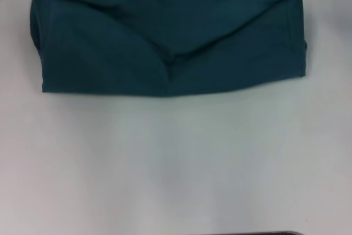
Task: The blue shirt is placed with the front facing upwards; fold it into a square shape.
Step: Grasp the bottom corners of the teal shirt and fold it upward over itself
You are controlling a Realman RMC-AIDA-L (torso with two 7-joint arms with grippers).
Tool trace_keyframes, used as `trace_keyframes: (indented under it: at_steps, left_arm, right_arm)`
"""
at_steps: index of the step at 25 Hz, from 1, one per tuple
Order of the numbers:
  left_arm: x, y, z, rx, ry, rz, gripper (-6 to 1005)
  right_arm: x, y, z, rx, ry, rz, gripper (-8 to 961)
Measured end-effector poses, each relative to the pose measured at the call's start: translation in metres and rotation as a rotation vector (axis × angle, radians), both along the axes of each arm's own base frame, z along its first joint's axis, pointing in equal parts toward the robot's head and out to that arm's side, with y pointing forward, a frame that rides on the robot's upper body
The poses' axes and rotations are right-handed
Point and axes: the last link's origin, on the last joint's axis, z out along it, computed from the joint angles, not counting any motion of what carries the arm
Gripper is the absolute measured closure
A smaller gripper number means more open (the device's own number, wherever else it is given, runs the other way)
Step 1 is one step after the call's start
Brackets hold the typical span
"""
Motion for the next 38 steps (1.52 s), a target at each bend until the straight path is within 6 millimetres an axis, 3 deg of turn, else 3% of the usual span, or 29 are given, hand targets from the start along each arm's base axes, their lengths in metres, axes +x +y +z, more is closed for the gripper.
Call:
trace_keyframes:
  at_steps: [9,22,38]
  left_arm:
    - [0.015,0.023,0.003,0.080,0.010,-0.011,996]
    - [0.031,0.040,0.001,0.144,-0.002,-0.028,995]
    - [0.014,0.033,-0.043,0.160,0.013,0.027,995]
  right_arm:
    - [-0.019,0.027,0.003,0.042,-0.070,0.004,924]
    - [-0.031,0.044,0.017,0.092,-0.096,0.016,923]
    - [-0.012,0.039,-0.023,0.073,-0.133,-0.055,924]
